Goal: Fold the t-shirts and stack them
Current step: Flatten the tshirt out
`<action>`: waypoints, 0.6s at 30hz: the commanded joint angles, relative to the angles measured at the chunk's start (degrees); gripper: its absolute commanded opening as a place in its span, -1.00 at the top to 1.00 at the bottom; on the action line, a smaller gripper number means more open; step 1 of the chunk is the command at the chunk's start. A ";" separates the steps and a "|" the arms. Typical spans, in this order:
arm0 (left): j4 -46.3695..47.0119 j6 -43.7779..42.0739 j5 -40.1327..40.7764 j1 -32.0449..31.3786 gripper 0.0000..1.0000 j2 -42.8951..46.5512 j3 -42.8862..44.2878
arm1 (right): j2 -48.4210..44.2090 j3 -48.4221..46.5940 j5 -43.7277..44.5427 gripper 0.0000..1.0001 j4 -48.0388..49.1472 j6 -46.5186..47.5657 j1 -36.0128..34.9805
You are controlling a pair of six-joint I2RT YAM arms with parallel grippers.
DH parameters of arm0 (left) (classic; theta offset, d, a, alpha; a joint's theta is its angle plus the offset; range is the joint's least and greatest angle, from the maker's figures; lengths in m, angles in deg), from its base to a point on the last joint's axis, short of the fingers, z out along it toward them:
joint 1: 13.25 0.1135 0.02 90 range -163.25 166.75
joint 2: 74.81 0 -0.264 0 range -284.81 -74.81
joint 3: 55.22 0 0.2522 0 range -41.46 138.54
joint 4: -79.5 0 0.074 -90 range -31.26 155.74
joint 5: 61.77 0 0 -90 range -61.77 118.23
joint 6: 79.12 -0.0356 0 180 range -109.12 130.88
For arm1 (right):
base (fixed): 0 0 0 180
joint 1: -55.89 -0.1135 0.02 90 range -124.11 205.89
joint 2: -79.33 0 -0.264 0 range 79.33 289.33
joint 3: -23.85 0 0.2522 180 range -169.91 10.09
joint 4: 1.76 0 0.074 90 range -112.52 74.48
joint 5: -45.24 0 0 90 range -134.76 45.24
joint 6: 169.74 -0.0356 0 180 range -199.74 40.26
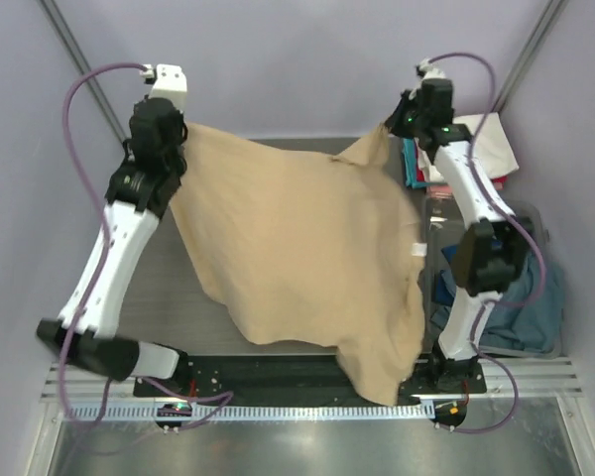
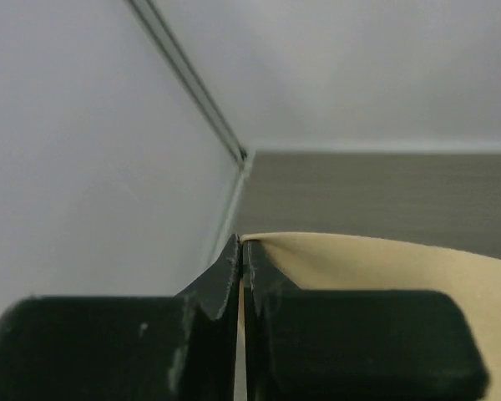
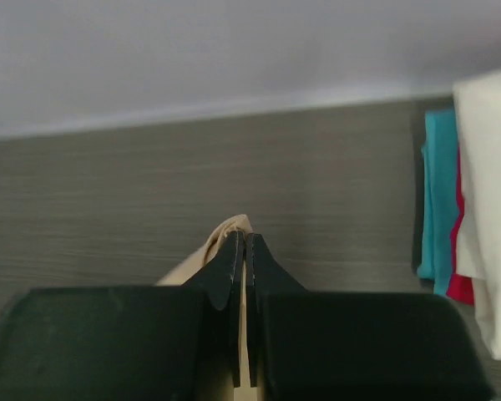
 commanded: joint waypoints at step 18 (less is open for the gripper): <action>-26.55 36.60 -25.96 32.08 -0.53 -41.25 22.20 | 11.21 -3.50 1.32 -0.89 -5.33 -4.07 -7.94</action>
